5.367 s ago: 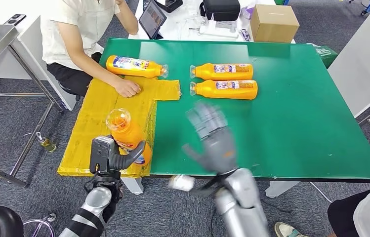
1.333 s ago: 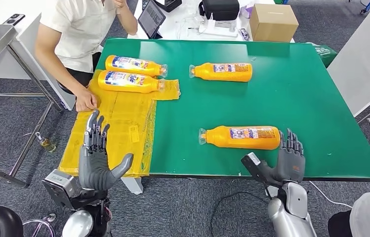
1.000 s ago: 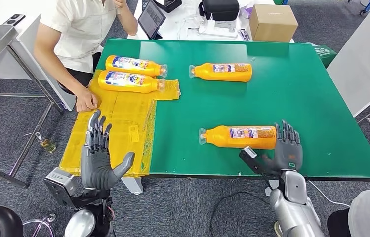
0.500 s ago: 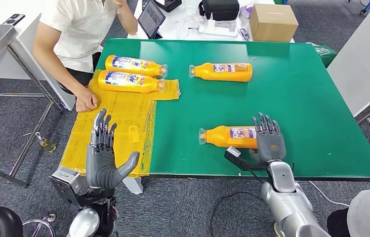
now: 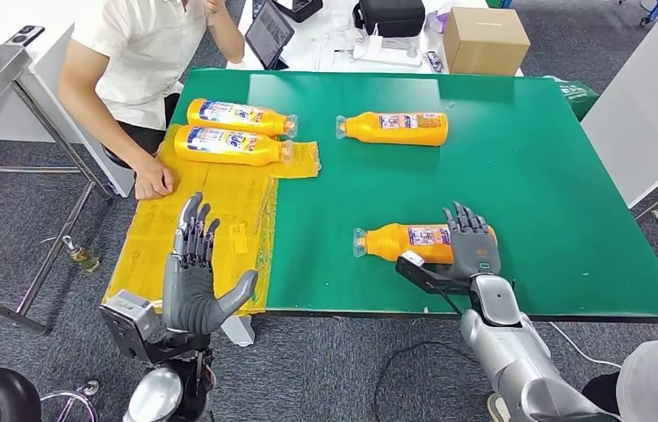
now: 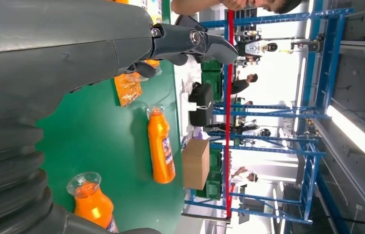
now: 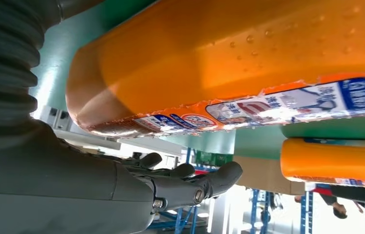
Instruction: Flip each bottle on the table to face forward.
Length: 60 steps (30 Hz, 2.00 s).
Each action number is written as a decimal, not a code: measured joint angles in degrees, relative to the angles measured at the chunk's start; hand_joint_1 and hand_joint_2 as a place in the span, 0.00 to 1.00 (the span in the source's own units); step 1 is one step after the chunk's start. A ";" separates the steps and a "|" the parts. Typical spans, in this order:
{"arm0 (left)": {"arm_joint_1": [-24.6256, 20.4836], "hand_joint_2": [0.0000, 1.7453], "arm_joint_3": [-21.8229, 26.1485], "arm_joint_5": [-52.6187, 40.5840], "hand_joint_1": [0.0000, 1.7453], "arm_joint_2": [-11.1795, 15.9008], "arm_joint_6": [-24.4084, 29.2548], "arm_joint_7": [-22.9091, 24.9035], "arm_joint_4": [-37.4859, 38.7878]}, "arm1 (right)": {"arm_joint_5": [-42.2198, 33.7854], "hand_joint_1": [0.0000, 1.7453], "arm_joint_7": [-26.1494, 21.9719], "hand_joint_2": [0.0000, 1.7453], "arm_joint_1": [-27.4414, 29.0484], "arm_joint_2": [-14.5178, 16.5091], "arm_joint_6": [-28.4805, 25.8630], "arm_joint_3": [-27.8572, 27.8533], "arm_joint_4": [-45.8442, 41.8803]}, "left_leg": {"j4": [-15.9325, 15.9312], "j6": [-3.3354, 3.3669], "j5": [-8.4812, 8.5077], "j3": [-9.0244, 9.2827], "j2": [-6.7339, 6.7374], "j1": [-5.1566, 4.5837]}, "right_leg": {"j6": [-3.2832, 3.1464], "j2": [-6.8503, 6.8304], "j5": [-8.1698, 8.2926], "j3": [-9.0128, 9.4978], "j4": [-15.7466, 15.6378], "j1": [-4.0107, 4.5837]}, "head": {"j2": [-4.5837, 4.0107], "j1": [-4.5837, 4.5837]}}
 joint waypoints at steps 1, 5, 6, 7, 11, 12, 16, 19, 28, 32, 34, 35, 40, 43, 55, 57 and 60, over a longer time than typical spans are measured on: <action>-0.04 1.00 -0.07 0.00 0.00 0.00 -0.08 0.19 0.01 | -0.23 0.00 0.62 1.00 -0.25 -0.02 0.85 0.10 0.25 | 0.00 0.00 0.00 0.01 0.00 0.00 | 0.00 0.00 0.00 0.00 0.00 0.00 | 0.00 0.00; -0.29 1.00 -0.73 0.02 0.00 0.01 -0.82 0.96 0.03 | -2.26 0.00 1.64 1.00 -1.86 -0.48 3.75 0.50 1.70 | 0.00 0.02 0.01 0.08 -0.03 -0.01 | 0.00 -0.01 0.00 0.06 -0.02 -0.01 | 0.00 0.00; -0.39 1.00 -0.98 0.17 0.00 0.02 -1.17 1.21 0.05 | -2.86 0.00 1.30 1.00 -2.20 -0.71 3.99 0.56 2.13 | 0.00 0.03 0.02 0.08 -0.05 -0.01 | 0.00 -0.02 0.00 0.09 -0.02 -0.01 | 0.00 0.00; -0.49 1.00 -1.23 0.49 0.00 0.03 -1.62 1.52 0.10 | -3.35 0.00 0.88 1.00 -2.52 -0.98 4.07 0.68 2.57 | 0.00 0.04 0.03 0.08 -0.06 -0.02 | 0.01 -0.02 0.01 0.11 -0.02 -0.01 | 0.00 0.01; -0.99 1.00 -1.95 3.15 0.00 0.13 -3.42 2.85 0.57 | -4.14 0.42 -0.16 1.00 -3.52 -2.02 3.90 1.30 4.22 | 0.01 0.05 0.04 0.11 -0.05 -0.03 | 0.05 -0.02 0.04 0.16 -0.02 -0.02 | 0.00 0.00; -1.11 1.00 -2.07 3.84 0.00 0.16 -3.81 3.15 0.69 | -4.32 0.65 -0.31 1.00 -3.74 -2.24 4.25 1.43 4.59 | 0.01 0.05 0.04 0.12 -0.05 -0.03 | 0.05 -0.02 0.04 0.17 -0.02 -0.02 | 0.00 0.00; -1.34 1.00 -2.25 5.12 0.00 0.27 -4.49 3.73 0.93 | -5.68 0.96 -1.49 1.00 -4.42 -2.90 7.66 1.87 5.63 | 0.01 0.05 0.04 0.15 -0.02 -0.02 | 0.05 -0.01 0.04 0.18 -0.02 -0.01 | 0.00 -0.01; -1.37 1.00 -2.25 5.30 0.00 0.28 -4.59 3.85 0.95 | -6.49 0.96 -2.08 1.00 -4.54 -3.06 8.66 1.89 5.74 | 0.01 0.05 0.04 0.16 -0.03 -0.02 | 0.05 -0.01 0.04 0.17 -0.02 -0.01 | 0.00 0.00; -1.69 1.00 -2.32 6.50 0.00 0.42 -5.39 4.30 1.30 | -14.49 1.00 -8.78 1.00 -6.01 -5.02 15.64 1.86 6.15 | 0.01 0.05 0.03 0.26 -0.03 -0.02 | 0.05 -0.01 0.03 0.27 -0.03 -0.01 | 0.00 0.00; -2.07 1.00 -2.39 6.90 0.00 0.61 -5.43 4.10 1.46 | -19.33 1.00 -13.89 1.00 -6.20 -5.98 19.40 1.54 6.17 | 0.01 0.04 0.00 0.42 0.00 -0.02 | 0.04 0.00 0.02 0.39 -0.05 -0.01 | 0.00 0.01; -2.19 1.00 -2.44 7.01 0.00 0.71 -5.45 3.98 1.51 | -20.74 1.00 -15.46 1.00 -6.11 -6.28 20.19 1.30 6.17 | 0.01 0.02 -0.03 0.51 0.02 -0.01 | 0.03 0.01 0.02 0.46 -0.05 -0.01 | 0.00 0.00; -2.23 1.00 -2.45 7.02 0.00 0.74 -5.45 3.90 1.54 | -21.48 1.00 -16.11 1.00 -6.02 -6.33 20.43 1.19 6.17 | 0.01 0.02 -0.04 0.55 0.03 -0.01 | 0.03 0.02 0.02 0.48 -0.05 0.00 | 0.00 0.00; -2.27 1.00 -2.43 7.09 0.00 0.80 -5.12 3.08 1.66 | -28.74 1.00 -20.82 1.00 -5.29 -6.11 23.67 -0.29 5.93 | 0.00 0.01 -0.06 0.70 0.09 0.01 | 0.02 0.11 0.03 0.60 -0.05 0.02 | 0.00 0.01; -2.24 1.00 -2.39 7.21 0.00 0.81 -4.70 3.00 1.90 | -31.58 1.00 -22.18 1.00 -4.76 -5.68 24.72 -0.94 5.38 | 0.00 0.00 -0.06 0.75 0.11 0.01 | 0.02 0.15 0.04 0.66 -0.05 0.02 | 0.00 0.02; 1.12 1.00 -1.39 14.36 0.00 0.70 -8.51 8.69 7.63 | -47.08 1.00 -21.27 1.00 3.25 -0.72 29.67 -0.38 -10.61 | -0.01 0.00 -0.02 0.42 0.00 0.00 | 0.04 0.13 0.01 0.46 -0.02 0.00 | 0.00 0.00; 1.49 1.00 -1.96 15.87 0.00 0.71 -10.36 9.70 8.44 | -47.10 1.00 -20.68 1.00 3.88 -0.29 29.21 1.05 -13.09 | -0.01 0.00 -0.02 0.31 0.01 -0.01 | 0.04 0.13 0.01 0.36 -0.01 -0.01 | 0.00 0.00; 1.54 1.00 -2.90 16.76 0.00 0.72 -11.85 10.17 9.25 | -46.27 0.99 -19.69 1.00 4.09 0.48 28.41 3.60 -15.81 | -0.01 0.00 -0.03 0.23 0.02 -0.02 | 0.04 0.13 0.01 0.26 -0.01 -0.01 | 0.00 0.01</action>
